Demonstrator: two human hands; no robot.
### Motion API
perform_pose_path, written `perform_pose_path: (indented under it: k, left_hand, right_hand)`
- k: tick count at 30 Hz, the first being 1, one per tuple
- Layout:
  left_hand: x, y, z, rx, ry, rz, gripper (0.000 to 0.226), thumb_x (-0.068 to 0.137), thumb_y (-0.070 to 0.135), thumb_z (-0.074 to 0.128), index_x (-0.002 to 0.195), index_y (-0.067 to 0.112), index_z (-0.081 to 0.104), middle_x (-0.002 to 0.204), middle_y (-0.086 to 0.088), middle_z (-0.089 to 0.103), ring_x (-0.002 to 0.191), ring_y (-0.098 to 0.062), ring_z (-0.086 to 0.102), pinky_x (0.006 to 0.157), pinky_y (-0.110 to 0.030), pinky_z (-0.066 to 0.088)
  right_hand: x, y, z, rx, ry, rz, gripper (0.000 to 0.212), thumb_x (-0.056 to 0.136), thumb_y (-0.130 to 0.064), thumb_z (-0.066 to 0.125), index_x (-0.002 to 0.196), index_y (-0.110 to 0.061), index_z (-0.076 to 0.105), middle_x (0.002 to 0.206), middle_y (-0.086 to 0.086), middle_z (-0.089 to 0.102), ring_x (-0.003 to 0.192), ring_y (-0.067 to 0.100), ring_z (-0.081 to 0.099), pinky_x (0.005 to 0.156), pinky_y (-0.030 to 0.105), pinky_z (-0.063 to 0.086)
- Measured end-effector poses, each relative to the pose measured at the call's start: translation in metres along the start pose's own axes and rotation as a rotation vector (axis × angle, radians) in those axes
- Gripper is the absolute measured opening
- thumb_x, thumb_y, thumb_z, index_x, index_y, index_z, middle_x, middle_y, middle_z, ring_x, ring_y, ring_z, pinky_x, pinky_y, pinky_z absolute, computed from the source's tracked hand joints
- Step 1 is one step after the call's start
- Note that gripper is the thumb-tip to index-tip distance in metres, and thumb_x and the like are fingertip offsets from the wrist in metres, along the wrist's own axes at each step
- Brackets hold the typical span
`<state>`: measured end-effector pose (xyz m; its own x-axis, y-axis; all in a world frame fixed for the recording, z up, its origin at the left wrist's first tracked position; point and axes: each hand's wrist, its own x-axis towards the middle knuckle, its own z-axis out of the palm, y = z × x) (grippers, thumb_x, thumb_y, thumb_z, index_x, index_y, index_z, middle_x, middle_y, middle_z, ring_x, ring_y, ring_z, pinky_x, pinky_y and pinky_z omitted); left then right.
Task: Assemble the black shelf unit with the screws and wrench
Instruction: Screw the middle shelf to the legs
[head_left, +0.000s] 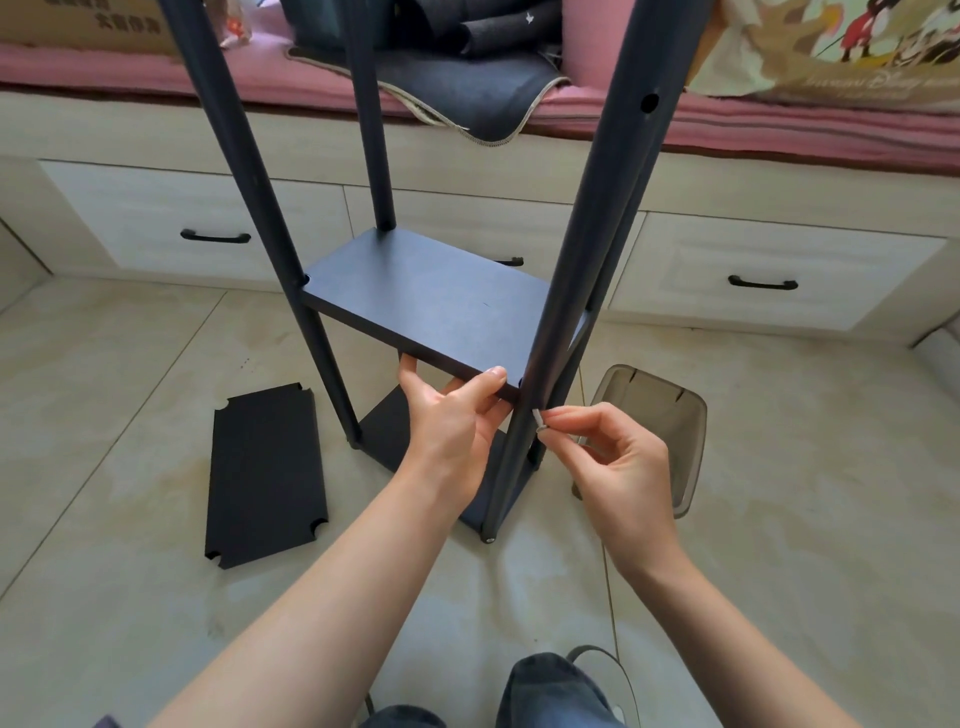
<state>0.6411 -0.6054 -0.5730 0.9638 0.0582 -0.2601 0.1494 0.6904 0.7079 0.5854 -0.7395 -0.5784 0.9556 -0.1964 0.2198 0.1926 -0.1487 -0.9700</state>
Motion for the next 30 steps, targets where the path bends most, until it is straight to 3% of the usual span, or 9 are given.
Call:
perform_pose_path:
  k: [3,9,15,22,27,30]
  left_hand:
    - [0.002,0.001,-0.002,-0.001,-0.026,-0.009,0.088,0.088,-0.013,0.062,0.149,0.035,0.022,0.118,-0.019,0.06,0.11,-0.04,0.068,0.088,-0.046,0.059]
    - [0.006,0.002,-0.005,0.013,-0.043,-0.028,0.089,0.087,-0.012,0.064,0.149,0.036,0.022,0.122,-0.019,0.06,0.108,-0.04,0.068,0.09,-0.048,0.059]
    - [0.007,0.004,-0.005,-0.017,-0.056,-0.03,0.086,0.087,-0.013,0.063,0.148,0.034,0.023,0.114,-0.017,0.063,0.101,-0.037,0.072,0.077,-0.04,0.061]
    - [0.008,0.006,-0.006,-0.058,-0.068,-0.019,0.086,0.087,-0.015,0.061,0.148,0.034,0.024,0.098,-0.011,0.071,0.095,-0.034,0.073,0.078,-0.042,0.061]
    - [0.003,0.002,-0.004,-0.069,-0.043,0.004,0.084,0.087,-0.016,0.06,0.147,0.034,0.027,0.109,-0.015,0.065,0.093,-0.031,0.073,0.076,-0.042,0.06]
    - [-0.002,-0.005,-0.003,-0.108,-0.046,0.007,0.083,0.086,-0.018,0.06,0.142,0.037,0.03,0.112,-0.017,0.064,0.092,-0.03,0.072,0.073,-0.04,0.059]
  right_hand:
    - [0.001,-0.002,0.001,-0.018,0.01,0.015,0.016,0.082,-0.004,0.076,0.078,-0.019,0.071,0.087,-0.007,0.075,0.09,0.01,0.072,0.079,0.018,0.054]
    - [0.0,-0.005,0.0,-0.097,0.012,0.027,0.013,0.083,-0.009,0.077,0.08,-0.021,0.073,0.078,-0.007,0.073,0.077,0.01,0.07,0.066,0.021,0.052]
    - [0.001,-0.005,0.001,-0.099,-0.002,0.064,0.012,0.083,-0.009,0.076,0.081,-0.021,0.072,0.077,-0.003,0.073,0.077,0.014,0.071,0.072,0.024,0.057]
    - [0.003,-0.005,0.005,-0.104,-0.021,0.022,0.015,0.084,-0.009,0.076,0.08,-0.023,0.07,0.077,-0.003,0.072,0.076,0.016,0.069,0.07,0.024,0.055]
    - [0.001,-0.001,0.003,-0.101,-0.044,0.008,0.016,0.085,-0.005,0.073,0.081,-0.02,0.068,0.078,0.0,0.07,0.078,0.019,0.069,0.073,0.026,0.054]
    - [0.001,0.001,-0.005,-0.068,-0.06,0.004,0.016,0.085,0.0,0.072,0.083,-0.016,0.069,0.079,0.002,0.07,0.078,0.016,0.068,0.073,0.019,0.052]
